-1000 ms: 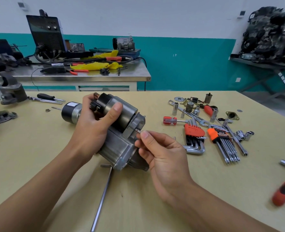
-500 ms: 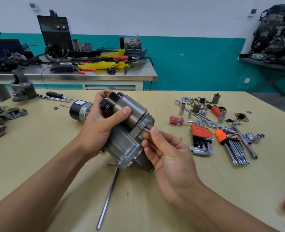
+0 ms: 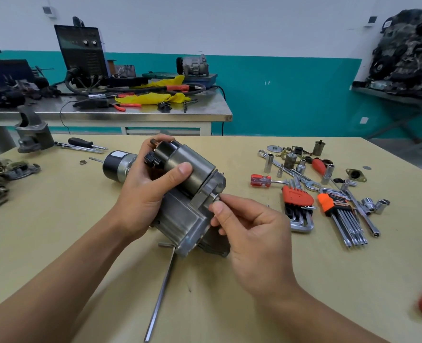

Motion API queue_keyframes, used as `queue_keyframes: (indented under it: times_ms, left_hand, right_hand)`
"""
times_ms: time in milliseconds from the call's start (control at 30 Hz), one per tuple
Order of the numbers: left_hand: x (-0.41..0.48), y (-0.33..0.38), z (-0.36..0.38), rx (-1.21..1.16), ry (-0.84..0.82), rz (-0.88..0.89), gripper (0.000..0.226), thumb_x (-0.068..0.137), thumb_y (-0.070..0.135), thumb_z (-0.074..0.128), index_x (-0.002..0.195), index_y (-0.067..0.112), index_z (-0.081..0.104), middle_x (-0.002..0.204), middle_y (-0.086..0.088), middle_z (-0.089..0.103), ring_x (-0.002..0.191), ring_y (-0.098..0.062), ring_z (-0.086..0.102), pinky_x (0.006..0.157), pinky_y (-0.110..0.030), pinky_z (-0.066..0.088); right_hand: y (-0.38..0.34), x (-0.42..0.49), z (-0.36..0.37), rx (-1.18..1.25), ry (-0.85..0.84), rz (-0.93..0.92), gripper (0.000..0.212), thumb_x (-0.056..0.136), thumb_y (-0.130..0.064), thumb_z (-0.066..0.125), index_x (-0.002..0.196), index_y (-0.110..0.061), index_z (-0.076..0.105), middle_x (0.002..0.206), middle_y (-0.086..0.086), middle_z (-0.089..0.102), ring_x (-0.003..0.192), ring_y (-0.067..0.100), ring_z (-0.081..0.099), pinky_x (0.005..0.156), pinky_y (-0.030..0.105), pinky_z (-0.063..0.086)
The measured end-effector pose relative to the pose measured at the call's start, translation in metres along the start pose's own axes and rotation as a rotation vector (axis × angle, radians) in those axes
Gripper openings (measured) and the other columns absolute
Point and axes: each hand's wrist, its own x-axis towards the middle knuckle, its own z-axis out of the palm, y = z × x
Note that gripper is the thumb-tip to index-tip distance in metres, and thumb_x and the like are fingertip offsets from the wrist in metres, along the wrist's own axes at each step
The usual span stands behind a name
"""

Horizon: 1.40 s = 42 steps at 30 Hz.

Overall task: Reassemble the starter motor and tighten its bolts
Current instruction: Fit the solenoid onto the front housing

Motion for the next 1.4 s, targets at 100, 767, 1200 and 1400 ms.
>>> queue_keyframes:
  times_ms: [100,767,1200,1400]
  left_hand:
    - [-0.002,0.001,0.002,0.032,-0.008,0.018,0.048,0.075,0.027,0.08,0.116,0.031,0.056,0.088,0.012,0.065,0.082,-0.006,0.066,0.069,-0.023,0.056]
    - [0.002,0.012,-0.014,0.122,-0.151,0.021,0.063,0.062,0.047,0.092,0.115,0.041,0.059,0.096,0.017,0.065,0.083,-0.009,0.065,0.074,-0.027,0.058]
    - [0.002,-0.003,-0.003,-0.181,0.116,-0.132,0.051,0.067,0.033,0.077,0.114,0.022,0.06,0.096,-0.008,0.063,0.085,-0.021,0.067,0.071,-0.034,0.059]
    - [0.001,-0.005,-0.004,-0.199,0.137,-0.19,0.033,0.08,0.03,0.067,0.109,0.013,0.064,0.091,-0.011,0.07,0.079,-0.024,0.07,0.066,-0.036,0.059]
  right_hand:
    - [0.001,0.003,-0.002,-0.013,0.025,0.014,0.013,0.082,-0.01,0.077,0.082,-0.023,0.079,0.071,0.007,0.075,0.062,0.011,0.069,0.058,0.018,0.053]
    - [0.01,0.003,0.002,0.289,0.01,0.197,0.022,0.061,-0.033,0.081,0.079,-0.021,0.081,0.095,0.007,0.079,0.091,0.018,0.075,0.085,0.028,0.058]
    - [0.03,0.017,0.017,-0.013,-0.044,-0.123,0.02,0.08,-0.023,0.078,0.09,-0.031,0.063,0.097,0.001,0.076,0.094,0.02,0.073,0.086,0.041,0.058]
    - [0.031,0.023,0.018,-0.116,-0.063,-0.195,0.023,0.08,-0.027,0.078,0.092,-0.039,0.062,0.096,-0.001,0.074,0.096,0.019,0.073,0.088,0.049,0.058]
